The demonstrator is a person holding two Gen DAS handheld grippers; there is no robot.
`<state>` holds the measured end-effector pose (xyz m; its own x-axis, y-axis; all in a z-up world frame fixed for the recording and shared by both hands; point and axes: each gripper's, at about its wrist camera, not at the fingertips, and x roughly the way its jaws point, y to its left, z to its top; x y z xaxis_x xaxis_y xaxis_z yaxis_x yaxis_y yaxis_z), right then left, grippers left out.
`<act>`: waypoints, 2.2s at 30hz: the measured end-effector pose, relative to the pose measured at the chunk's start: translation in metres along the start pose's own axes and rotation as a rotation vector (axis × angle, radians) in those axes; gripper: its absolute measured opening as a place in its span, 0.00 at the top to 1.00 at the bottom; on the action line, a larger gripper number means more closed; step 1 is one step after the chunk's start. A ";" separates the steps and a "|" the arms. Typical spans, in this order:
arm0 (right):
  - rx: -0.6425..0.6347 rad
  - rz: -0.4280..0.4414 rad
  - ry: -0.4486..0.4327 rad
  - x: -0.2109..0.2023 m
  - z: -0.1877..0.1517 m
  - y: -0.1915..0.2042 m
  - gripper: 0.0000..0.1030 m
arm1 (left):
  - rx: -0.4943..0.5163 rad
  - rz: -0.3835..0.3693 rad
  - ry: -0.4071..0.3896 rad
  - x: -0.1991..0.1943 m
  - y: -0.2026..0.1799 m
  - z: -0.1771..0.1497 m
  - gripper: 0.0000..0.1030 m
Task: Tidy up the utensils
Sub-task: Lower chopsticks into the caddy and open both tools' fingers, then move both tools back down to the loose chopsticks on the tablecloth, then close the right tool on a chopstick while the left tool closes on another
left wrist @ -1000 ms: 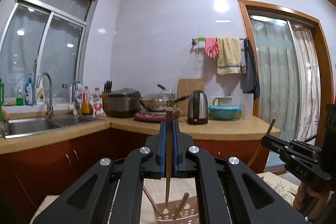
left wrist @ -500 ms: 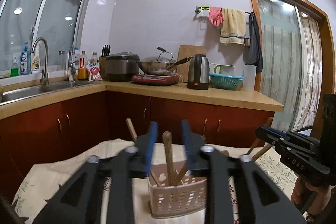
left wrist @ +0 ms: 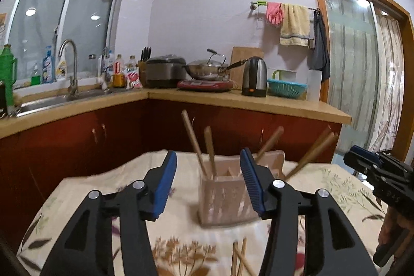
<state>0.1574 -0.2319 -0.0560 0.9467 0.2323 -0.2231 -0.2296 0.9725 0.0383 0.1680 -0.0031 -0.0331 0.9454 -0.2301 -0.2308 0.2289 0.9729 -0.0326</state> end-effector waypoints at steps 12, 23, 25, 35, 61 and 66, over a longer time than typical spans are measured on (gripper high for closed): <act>0.030 0.029 0.107 -0.041 -0.092 0.050 0.67 | 0.003 0.064 0.138 -0.055 0.013 -0.061 0.51; 0.021 0.088 0.213 -0.049 -0.150 0.079 0.67 | -0.012 0.110 0.231 -0.086 0.029 -0.106 0.51; 0.011 0.094 0.235 -0.049 -0.160 0.084 0.67 | -0.015 0.115 0.238 -0.089 0.030 -0.111 0.51; -0.026 0.115 0.310 -0.042 -0.180 0.096 0.68 | -0.034 0.120 0.270 -0.092 0.032 -0.127 0.51; 0.054 -0.105 0.343 -0.053 -0.179 0.012 0.94 | 0.025 0.053 0.398 -0.070 -0.007 -0.154 0.51; 0.066 -0.094 0.338 -0.053 -0.180 0.009 0.94 | 0.057 0.040 0.436 -0.067 -0.016 -0.158 0.51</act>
<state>0.0643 -0.2385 -0.2188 0.8321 0.1347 -0.5380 -0.1197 0.9908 0.0629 0.0646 -0.0003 -0.1712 0.7702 -0.1495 -0.6200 0.2177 0.9754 0.0353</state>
